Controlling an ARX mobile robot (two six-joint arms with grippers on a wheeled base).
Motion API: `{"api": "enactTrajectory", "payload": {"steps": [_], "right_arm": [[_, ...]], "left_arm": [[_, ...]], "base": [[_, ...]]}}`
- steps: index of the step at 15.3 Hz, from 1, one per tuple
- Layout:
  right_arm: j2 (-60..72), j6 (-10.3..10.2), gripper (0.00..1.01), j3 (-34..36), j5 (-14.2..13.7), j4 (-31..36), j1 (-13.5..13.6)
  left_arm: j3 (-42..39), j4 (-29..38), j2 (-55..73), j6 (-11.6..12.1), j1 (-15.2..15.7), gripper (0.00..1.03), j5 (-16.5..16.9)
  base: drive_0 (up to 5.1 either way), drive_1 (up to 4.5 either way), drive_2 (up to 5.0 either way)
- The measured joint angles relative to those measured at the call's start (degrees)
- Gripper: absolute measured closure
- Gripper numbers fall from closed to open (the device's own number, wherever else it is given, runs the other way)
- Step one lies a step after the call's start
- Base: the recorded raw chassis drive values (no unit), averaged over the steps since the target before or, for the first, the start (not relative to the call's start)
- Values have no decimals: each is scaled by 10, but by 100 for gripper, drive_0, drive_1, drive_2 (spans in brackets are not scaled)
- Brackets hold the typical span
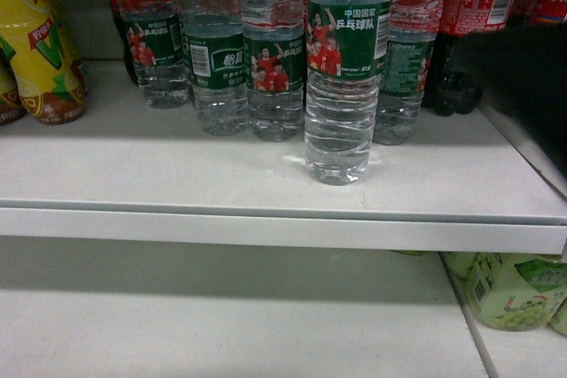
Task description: Move water from second to third shelf
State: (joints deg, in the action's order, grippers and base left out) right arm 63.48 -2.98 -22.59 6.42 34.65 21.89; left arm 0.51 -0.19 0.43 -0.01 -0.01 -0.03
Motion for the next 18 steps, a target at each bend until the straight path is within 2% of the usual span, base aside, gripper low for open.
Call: {"api": "enactTrajectory", "payload": {"steps": [2, 4, 5, 6, 7, 9, 13, 15, 18], "right_arm": [[75, 0, 3, -15, -4, 31, 34], [130, -3, 3, -47, 3, 53, 44], [142, -9, 3, -59, 12, 61, 47], [162, -26, 3, -81, 19, 69, 52], [186, -40, 3, -108, 16, 61, 55], [225, -45, 3, -158, -8, 42, 62], [278, -41, 3, -221, -37, 9, 62], [303, -35, 3, -246, -48, -2, 54], [333, -39, 3, -276, -70, -14, 40]], "left_arm": [[0, 0, 0, 0, 0, 5, 0], [0, 0, 0, 0, 0, 5, 0], [0, 0, 0, 0, 0, 5, 0], [0, 0, 0, 0, 0, 5, 0], [0, 0, 0, 0, 0, 5, 0], [0, 0, 0, 0, 0, 5, 0], [0, 0, 0, 0, 0, 5, 0], [0, 0, 0, 0, 0, 5, 0], [0, 0, 0, 0, 0, 5, 0]], "base": [[0, 0, 0], [0, 0, 0], [0, 0, 0], [0, 0, 0], [0, 0, 0], [0, 0, 0], [0, 0, 0], [0, 0, 0], [0, 0, 0]]}}
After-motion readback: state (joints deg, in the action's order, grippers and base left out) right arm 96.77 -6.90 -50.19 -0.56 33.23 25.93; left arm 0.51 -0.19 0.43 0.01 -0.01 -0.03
